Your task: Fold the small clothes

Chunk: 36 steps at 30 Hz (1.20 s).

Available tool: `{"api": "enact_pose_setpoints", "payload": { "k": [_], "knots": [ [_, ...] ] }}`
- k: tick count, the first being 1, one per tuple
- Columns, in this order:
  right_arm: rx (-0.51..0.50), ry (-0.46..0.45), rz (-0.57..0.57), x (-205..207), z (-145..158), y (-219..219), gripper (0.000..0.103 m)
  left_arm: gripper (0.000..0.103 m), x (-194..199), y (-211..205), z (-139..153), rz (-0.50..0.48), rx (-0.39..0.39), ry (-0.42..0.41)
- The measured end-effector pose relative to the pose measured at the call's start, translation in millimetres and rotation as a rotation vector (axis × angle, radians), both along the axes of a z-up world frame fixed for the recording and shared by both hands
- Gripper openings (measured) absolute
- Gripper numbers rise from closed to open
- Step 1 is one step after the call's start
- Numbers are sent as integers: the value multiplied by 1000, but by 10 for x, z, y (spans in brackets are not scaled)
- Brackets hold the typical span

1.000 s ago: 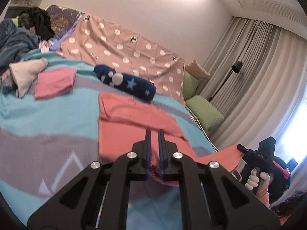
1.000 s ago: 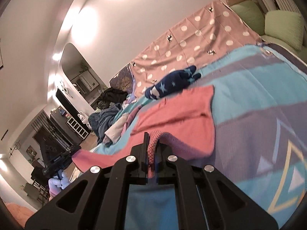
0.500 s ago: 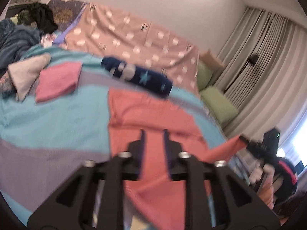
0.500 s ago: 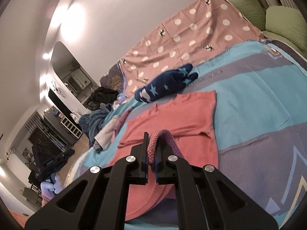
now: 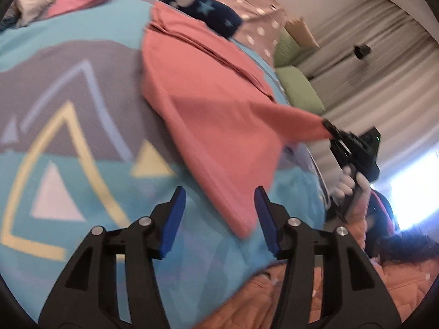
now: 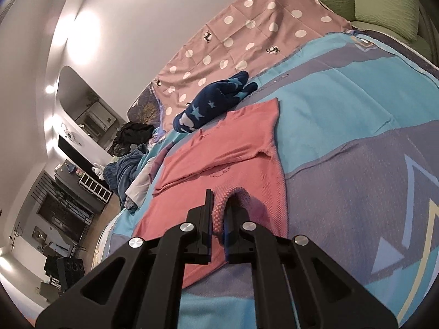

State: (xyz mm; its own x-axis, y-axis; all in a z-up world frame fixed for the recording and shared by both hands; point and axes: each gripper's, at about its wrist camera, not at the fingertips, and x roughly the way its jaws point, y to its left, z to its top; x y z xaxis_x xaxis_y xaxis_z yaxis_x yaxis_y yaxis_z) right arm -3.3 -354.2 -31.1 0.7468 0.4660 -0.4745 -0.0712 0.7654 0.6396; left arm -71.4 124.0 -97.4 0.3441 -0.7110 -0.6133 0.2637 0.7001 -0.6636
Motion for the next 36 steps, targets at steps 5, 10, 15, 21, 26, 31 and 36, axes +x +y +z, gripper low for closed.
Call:
{"api": "enact_pose_setpoints", "payload": {
  "k": [5,10,15,21,26,31,36],
  "knots": [
    [-7,-4,11,-141,25,39,7,17,-17,-219,-270,-54,-63,66],
    [-19,-14,10,-213,70,43,7,5,110,-145,-39,-13,-114,-29],
    [-25,-54,2,-190,186,37,7,5,209,86,781,61,-175,-316],
    [-19,-86,-16,28,378,-9,7,5,590,290,1214,136,-190,-446],
    [-71,-124,-22,327,606,50,7,5,1035,254,1341,152,-182,-468],
    [-140,-125,-61,729,690,92,7,5,1567,228,1316,202,-169,-452],
    [-154,-113,-88,1166,627,43,7,5,2164,204,1190,244,-149,-398]
  ]
}}
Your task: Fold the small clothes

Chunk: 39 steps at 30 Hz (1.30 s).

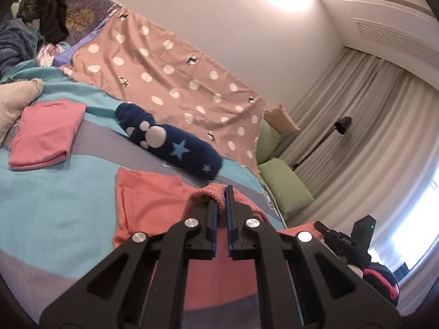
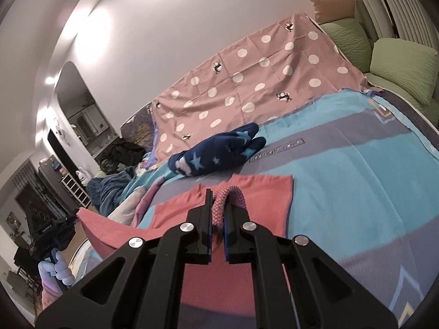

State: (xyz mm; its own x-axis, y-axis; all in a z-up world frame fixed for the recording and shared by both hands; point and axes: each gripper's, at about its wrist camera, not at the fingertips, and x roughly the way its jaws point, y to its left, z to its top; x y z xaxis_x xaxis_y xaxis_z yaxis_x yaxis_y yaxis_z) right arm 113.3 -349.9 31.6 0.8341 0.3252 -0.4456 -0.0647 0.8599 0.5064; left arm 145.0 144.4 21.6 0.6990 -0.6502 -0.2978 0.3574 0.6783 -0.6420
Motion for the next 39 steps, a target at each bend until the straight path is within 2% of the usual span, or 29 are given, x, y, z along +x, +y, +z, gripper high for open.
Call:
{"api": "enact_pose_setpoints", "payload": {
  "k": [6,13,14,17,20,22,24,25,27,28,30,32,34,36,37,39],
  "knots": [
    [1,86,-35,686,-296,-99,7,5,700,-56,-282,37,28,68],
    [26,220,-69,1492,-838,-209,8,5,1526,-221,-861,54,102,185],
    [26,235,-74,1547,-895,-218,9,5,1636,-233,-954,57,114,203],
    [21,289,-106,1715,-1118,-278,21,6,1918,-261,-1238,44,134,263],
    [53,320,-110,1693,-1263,-398,27,7,1999,-268,-1447,32,149,310],
    [69,322,-115,1623,-1276,-490,29,11,1958,-213,-1486,31,122,309],
    [51,306,-110,1569,-1227,-523,29,25,1906,-137,-1433,57,107,293],
    [25,296,-92,1534,-1179,-521,29,34,1857,-93,-1374,70,103,274],
    [-51,283,-51,1497,-1104,-455,30,36,1738,-24,-1232,81,119,228],
    [-129,276,-13,1464,-1058,-377,30,36,1673,-5,-1177,74,138,211],
    [-238,271,46,1417,-1028,-244,32,37,1554,-30,-1101,31,200,186],
    [-352,276,131,1389,-1049,-70,37,42,1471,-140,-1095,-12,320,168],
    [-460,295,183,1464,-1140,110,48,44,1449,-363,-1171,-41,530,158],
    [-518,319,186,1585,-1239,189,49,44,1548,-530,-1269,-48,663,180],
    [-532,315,186,1699,-1266,217,49,48,1641,-610,-1300,-50,711,175],
    [-539,295,146,1859,-1262,187,49,49,1812,-663,-1298,-31,755,151]
  ]
}}
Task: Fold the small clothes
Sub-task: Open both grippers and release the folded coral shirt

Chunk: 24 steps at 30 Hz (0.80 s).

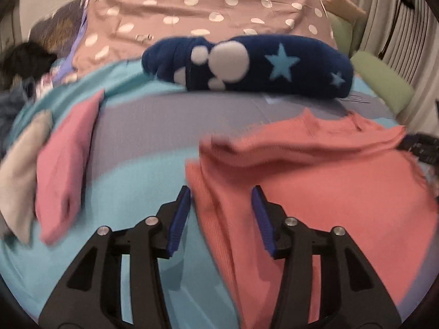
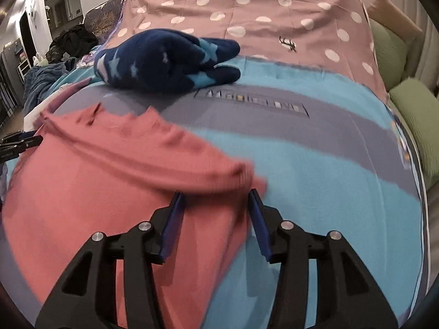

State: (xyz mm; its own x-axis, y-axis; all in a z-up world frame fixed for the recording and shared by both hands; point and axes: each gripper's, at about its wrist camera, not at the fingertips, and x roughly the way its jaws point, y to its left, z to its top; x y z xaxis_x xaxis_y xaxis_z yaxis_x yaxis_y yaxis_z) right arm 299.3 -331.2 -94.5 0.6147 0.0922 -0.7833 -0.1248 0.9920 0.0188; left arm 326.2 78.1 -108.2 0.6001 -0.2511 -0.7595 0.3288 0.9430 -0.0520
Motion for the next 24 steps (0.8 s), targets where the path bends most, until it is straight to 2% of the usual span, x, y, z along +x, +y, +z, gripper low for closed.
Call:
{"api": "enact_pose_setpoints", "payload": {
  "k": [2,4,6,8,12,15,19,20,23,24],
  "knots": [
    [4,-22,-117,172,-24,-159,49,55,291,62,10,74,-5,-1],
    [90,16,-234,242,-120,-384,49,55,470,198,-22,167,-58,22],
    [180,21,-255,156,-145,-508,49,55,519,313,-55,222,-98,31],
    [211,9,-267,-19,-102,-595,49,54,404,368,-60,218,-111,25],
    [297,-24,-264,-576,111,-724,49,55,-71,527,67,199,-201,20],
    [369,-40,-233,-1125,225,-759,50,62,-615,685,157,183,-311,19],
    [444,-18,-216,-1852,196,-765,51,62,-1380,839,68,203,-392,87],
    [493,1,-223,-2045,160,-759,51,62,-1553,863,49,212,-411,102],
    [598,49,-217,-2304,95,-654,51,62,-1932,893,35,223,-493,125],
    [610,53,-206,-2338,98,-609,51,63,-2056,877,31,211,-545,143]
  ]
}}
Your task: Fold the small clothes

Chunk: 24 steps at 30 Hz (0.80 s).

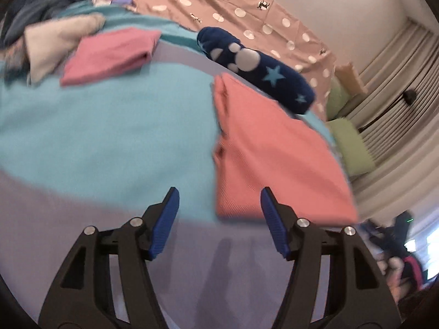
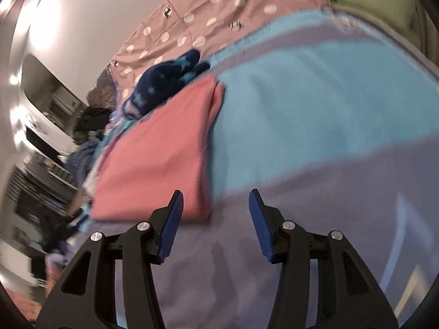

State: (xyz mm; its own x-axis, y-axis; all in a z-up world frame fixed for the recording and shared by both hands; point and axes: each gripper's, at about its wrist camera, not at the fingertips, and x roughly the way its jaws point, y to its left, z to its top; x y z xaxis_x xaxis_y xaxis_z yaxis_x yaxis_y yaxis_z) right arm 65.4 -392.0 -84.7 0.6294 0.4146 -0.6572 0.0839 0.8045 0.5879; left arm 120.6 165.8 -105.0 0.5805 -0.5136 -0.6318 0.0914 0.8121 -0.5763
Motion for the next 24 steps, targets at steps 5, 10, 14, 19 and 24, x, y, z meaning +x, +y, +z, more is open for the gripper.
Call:
{"api": "enact_pose_setpoints", "payload": {
  "k": [5,10,14,19,24],
  "knots": [
    [181,47,53,-13,-150,276,51,66,-121,-213,-123,-54,-77,50],
    [295,64,-37,2,-300,289,52,69,-73,-241,-205,-7,-126,35],
    [339,48,-99,146,-355,253,52,68,97,-254,-235,2,-147,30],
    [337,30,-161,401,-353,308,50,13,329,-315,-306,18,-164,49],
    [365,60,-215,382,-395,222,4,9,328,-332,-213,30,-206,27]
  ]
}}
